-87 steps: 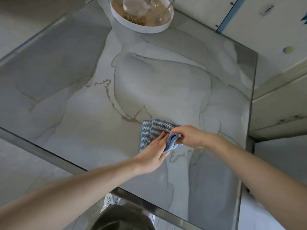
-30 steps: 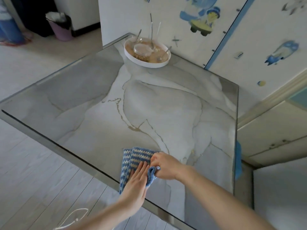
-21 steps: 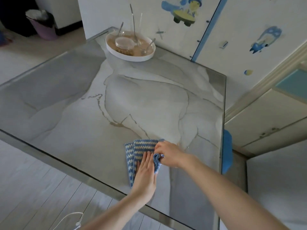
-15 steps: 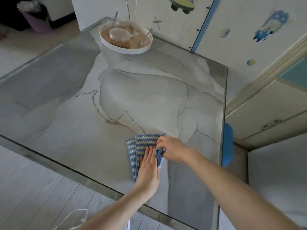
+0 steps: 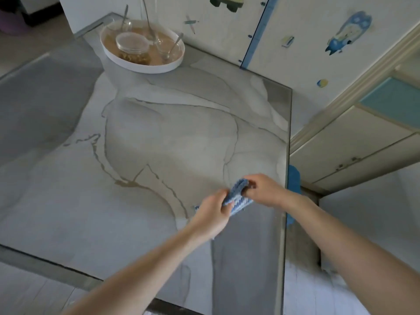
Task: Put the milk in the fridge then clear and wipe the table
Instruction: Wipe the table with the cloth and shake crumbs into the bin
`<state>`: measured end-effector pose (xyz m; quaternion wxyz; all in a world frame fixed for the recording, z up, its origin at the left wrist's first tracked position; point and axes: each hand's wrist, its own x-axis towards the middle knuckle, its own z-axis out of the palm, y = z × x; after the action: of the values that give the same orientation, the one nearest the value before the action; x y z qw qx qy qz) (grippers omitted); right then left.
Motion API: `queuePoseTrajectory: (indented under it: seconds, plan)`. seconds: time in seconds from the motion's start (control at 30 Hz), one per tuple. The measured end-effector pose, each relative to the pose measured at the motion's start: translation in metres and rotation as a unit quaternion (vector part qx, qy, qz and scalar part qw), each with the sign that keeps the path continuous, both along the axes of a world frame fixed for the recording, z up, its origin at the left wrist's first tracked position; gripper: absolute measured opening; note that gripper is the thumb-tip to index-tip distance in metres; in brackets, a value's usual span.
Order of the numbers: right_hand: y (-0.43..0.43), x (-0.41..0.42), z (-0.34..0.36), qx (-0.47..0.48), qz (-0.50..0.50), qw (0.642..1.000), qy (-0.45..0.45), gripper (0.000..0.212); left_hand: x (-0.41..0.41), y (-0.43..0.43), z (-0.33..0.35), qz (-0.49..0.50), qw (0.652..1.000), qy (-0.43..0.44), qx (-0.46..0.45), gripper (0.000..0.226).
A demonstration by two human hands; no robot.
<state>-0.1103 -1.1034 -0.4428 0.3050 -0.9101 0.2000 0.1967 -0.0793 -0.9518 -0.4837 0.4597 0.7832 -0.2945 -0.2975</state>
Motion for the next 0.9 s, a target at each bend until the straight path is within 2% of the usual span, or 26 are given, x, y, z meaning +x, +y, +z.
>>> queuePoseTrajectory:
  seconds: [0.1,0.23,0.33,0.43,0.53,0.73,0.83,0.9]
  plan:
    - [-0.005,0.016,0.018,0.103,-0.078,0.984,-0.125,0.015,0.052,-0.007,0.028,-0.039,0.996,-0.078,-0.021,0.013]
    - [-0.008,0.034,0.004,0.097,-0.062,0.977,-0.182,0.011,0.082,-0.009,0.022,-0.054,0.986,-0.160,0.005,0.026]
    - [-0.016,0.033,-0.030,0.037,-0.012,0.989,-0.142,0.019,0.072,-0.011,-0.013,-0.079,0.980,-0.175,0.056,0.032]
    - [-0.025,0.018,-0.057,-0.001,0.032,0.995,-0.097,0.026,0.041,-0.019,-0.037,-0.070,0.986,-0.140,0.052,0.032]
    - [-0.039,-0.008,-0.063,-0.002,0.033,0.996,-0.083,0.026,0.008,-0.035,-0.044,-0.037,0.992,-0.102,0.056,0.031]
    - [-0.076,-0.064,-0.058,0.019,0.083,0.996,-0.011,0.016,-0.048,-0.062,-0.042,-0.066,0.995,-0.045,0.066,0.025]
    - [-0.092,-0.080,-0.049,0.028,0.098,0.995,-0.014,0.013,-0.065,-0.076,-0.036,-0.077,0.995,-0.034,0.056,0.014]
    - [-0.103,-0.088,-0.039,0.046,0.086,0.995,-0.028,0.014,-0.071,-0.086,-0.025,-0.065,0.996,-0.048,0.044,0.015]
